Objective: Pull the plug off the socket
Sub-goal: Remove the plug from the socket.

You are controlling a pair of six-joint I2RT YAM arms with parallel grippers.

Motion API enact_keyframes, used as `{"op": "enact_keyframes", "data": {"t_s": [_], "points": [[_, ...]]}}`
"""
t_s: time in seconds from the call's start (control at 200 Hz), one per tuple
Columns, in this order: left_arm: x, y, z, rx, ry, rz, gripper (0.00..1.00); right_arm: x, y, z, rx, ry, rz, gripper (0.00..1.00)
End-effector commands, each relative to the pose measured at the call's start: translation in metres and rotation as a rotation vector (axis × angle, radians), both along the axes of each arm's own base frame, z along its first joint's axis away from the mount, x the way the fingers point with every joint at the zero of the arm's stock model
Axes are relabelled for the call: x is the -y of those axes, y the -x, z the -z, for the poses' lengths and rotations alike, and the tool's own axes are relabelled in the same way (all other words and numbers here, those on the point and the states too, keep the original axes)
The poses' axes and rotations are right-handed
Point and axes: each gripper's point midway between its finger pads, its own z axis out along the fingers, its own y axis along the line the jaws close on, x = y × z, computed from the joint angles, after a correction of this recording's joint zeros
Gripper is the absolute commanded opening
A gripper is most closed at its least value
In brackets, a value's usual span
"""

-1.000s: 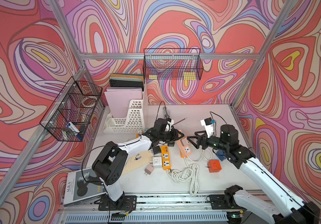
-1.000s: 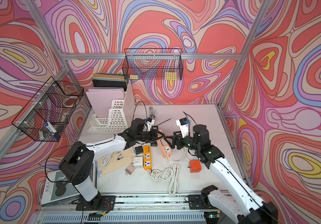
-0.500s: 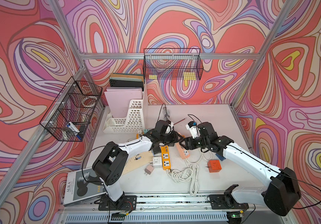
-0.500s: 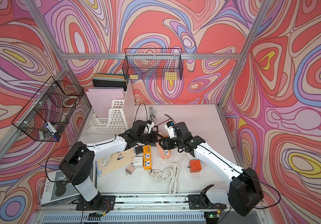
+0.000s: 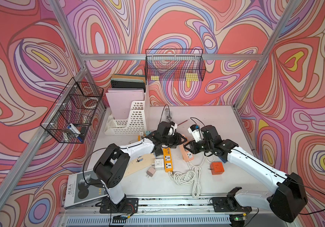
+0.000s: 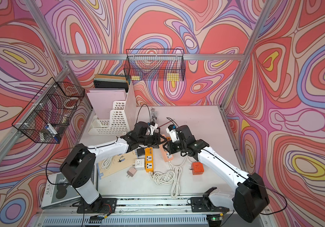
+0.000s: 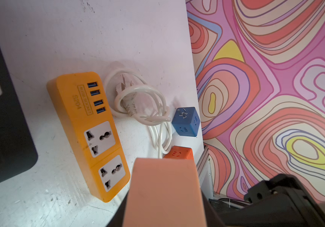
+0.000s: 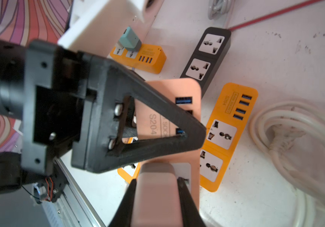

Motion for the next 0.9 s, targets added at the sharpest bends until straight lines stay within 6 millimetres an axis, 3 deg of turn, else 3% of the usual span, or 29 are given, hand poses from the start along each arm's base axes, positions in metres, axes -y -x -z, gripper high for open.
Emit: {"op": "enact_keyframes", "data": {"t_s": [0.0,0.165,0.28,0.356,0.421,0.536,0.611,0.726,0.896], "points": [[-0.005,0.001,-0.010,0.028,-0.005,-0.001,0.03,0.005,0.009,-0.014,0.065,0.002,-0.031,0.08],[-0.025,-0.003,0.017,-0.043,-0.081,-0.041,0.02,0.024,0.022,-0.039,0.192,-0.016,0.001,0.07],[-0.021,-0.005,0.011,0.001,-0.063,-0.009,0.02,0.046,0.024,-0.049,0.261,-0.006,0.104,0.07],[-0.008,-0.009,-0.009,0.048,0.024,0.023,0.02,0.078,0.013,-0.047,0.248,0.023,0.315,0.07],[0.007,-0.013,-0.029,0.086,0.081,0.062,0.02,0.096,0.006,-0.050,0.214,-0.105,0.497,0.07],[0.037,-0.027,-0.054,0.130,0.129,0.106,0.02,0.099,0.000,-0.060,0.153,-0.557,0.653,0.09],[0.056,-0.043,-0.057,0.140,0.128,0.115,0.02,0.099,-0.004,-0.062,0.133,-0.712,0.696,0.09],[0.082,-0.076,-0.049,0.161,0.118,0.102,0.02,0.113,-0.005,-0.066,0.147,-0.632,0.766,0.09],[0.113,-0.130,-0.032,0.211,0.090,0.045,0.03,0.151,0.010,-0.046,0.166,-0.512,0.940,0.12]]}}
